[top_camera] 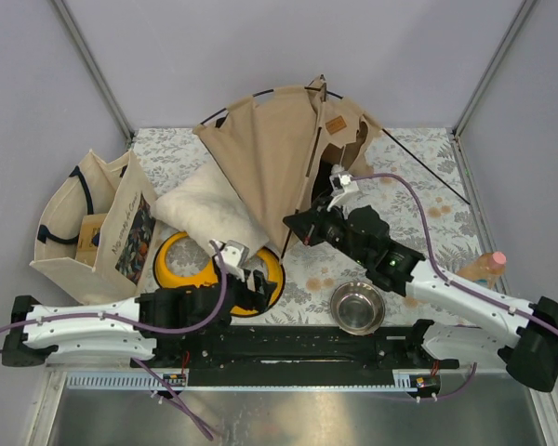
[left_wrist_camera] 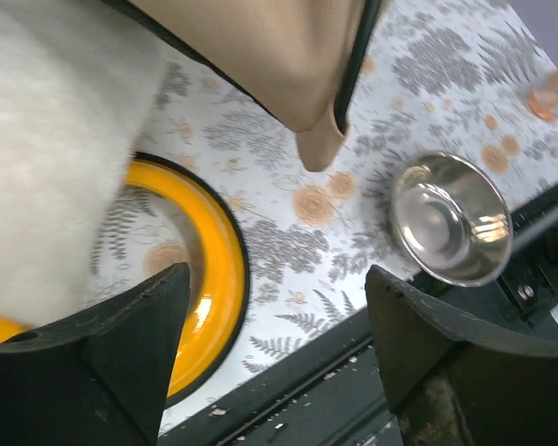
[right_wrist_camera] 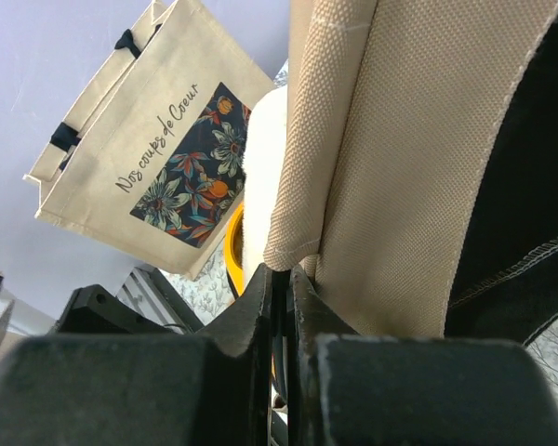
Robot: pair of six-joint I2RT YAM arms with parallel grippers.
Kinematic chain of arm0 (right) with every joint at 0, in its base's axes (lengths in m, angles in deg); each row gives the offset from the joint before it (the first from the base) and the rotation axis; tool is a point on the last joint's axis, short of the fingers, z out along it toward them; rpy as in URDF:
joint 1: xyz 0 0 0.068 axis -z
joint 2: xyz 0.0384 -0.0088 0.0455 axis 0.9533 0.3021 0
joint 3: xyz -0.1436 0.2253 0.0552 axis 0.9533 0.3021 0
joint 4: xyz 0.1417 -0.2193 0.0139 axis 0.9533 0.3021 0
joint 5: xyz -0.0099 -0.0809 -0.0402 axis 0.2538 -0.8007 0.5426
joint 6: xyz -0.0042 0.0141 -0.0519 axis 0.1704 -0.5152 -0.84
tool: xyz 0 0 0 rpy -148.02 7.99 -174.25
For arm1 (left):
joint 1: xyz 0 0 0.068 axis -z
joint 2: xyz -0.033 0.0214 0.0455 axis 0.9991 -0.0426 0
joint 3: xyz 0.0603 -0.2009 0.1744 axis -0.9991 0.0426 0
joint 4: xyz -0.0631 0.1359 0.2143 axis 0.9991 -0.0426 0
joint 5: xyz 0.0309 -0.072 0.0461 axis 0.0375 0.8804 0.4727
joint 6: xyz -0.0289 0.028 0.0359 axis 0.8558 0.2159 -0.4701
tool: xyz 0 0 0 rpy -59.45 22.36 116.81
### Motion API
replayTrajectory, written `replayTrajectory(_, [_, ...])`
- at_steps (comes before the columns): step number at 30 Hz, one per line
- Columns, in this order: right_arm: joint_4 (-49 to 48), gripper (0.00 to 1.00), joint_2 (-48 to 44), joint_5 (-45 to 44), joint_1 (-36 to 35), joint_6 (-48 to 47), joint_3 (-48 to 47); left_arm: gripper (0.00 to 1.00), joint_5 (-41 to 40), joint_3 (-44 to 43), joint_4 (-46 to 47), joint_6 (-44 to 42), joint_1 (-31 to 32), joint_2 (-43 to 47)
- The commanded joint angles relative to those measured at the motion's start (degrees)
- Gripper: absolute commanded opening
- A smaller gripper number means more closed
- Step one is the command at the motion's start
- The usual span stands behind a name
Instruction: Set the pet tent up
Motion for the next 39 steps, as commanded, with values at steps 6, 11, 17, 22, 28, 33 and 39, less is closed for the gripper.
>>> replayTrajectory(6, [3.26,0.37,8.34,2.25,-0.31,4.12,-6.51,0.84,-21.06,-11.58,-16.51,8.22,0.11,6.31])
replayTrajectory(11, [14.22,0.81,1.41,-2.41,-0.31,4.22,-6.24,0.94,-24.58,-15.36,-15.65,5.51,0.03,4.82])
replayTrajectory(17, [29.0,0.99,-8.61,-7.32,-0.31,0.53,-9.58,0.99,-20.91,-18.09,-4.58,-6.78,-1.99,0.87])
replayTrajectory(22, [41.39,0.99,-14.33,-16.46,-0.22,-0.62,-14.76,0.99,-8.1,-21.25,2.97,-10.75,-8.31,-3.69])
replayTrajectory(28, [52.74,0.93,-18.55,-27.28,-0.3,-2.11,-20.65,0.97,3.71,-28.71,10.73,-19.98,-10.17,-17.2])
replayTrajectory(33, [56.79,0.9,-24.17,-29.92,-0.22,-2.29,-21.28,0.77,2.74,-46.45,-0.58,-16.93,-13.32,-37.33])
replayTrajectory(39, [59.08,0.9,-29.37,-29.75,-0.22,-2.73,-20.4,0.77,7.04,-55.44,-1.15,-12.16,-20.88,-48.34])
